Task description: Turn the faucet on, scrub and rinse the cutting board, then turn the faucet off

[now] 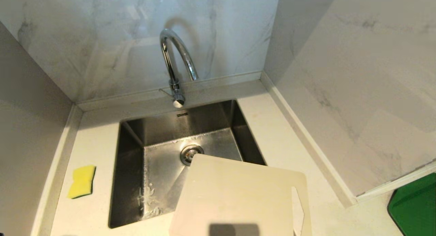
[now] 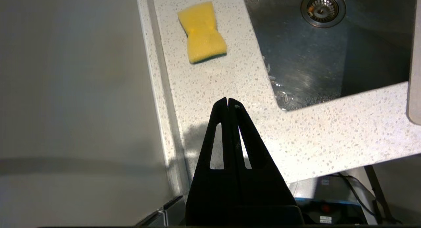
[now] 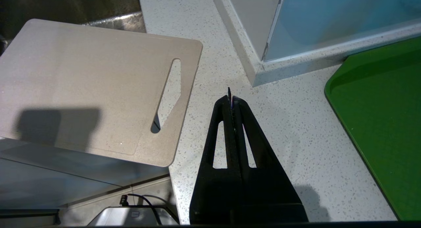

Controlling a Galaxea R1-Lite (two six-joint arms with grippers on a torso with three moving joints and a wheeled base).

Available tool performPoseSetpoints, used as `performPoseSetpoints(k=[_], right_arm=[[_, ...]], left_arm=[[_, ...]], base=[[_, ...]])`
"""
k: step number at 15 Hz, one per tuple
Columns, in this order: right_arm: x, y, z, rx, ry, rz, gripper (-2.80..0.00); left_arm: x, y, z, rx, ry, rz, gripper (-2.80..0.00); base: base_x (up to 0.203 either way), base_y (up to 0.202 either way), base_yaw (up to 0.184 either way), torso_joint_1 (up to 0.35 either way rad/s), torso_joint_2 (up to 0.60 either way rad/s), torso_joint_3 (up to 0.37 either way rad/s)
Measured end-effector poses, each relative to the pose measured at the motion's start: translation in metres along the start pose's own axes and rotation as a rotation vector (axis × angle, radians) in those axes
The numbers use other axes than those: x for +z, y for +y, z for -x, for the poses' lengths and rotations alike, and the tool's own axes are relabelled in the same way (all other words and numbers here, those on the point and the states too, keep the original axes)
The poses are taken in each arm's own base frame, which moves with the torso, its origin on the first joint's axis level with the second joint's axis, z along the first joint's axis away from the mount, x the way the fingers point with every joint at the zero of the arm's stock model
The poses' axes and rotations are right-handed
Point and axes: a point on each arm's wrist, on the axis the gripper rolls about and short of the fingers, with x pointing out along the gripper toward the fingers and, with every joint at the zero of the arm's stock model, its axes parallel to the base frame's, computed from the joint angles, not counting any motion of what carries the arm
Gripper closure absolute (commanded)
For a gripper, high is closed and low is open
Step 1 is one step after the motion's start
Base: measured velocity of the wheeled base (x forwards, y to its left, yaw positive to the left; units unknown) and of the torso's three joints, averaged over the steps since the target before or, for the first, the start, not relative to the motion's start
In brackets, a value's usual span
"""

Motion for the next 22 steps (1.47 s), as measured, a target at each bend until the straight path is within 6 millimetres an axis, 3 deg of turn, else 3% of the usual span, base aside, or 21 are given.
performPoseSetpoints(k=[8, 22], right_arm=[[0.0, 0.0, 0.0, -0.001, -0.001, 0.0, 0.0], [0.0, 0.0, 0.0, -0.001, 0.0, 0.0, 0.0]], left_arm=[[-0.037, -0.002, 0.024, -0.064, -0.014, -0.031, 0.0], [-0.045, -0.001, 0.042, -0.068, -0.254, 0.012, 0.0]], base=[[0.0, 0.0, 0.0, 0.0, 0.0, 0.0], [0.0, 0.0, 0.0, 0.0, 0.0, 0.0]])
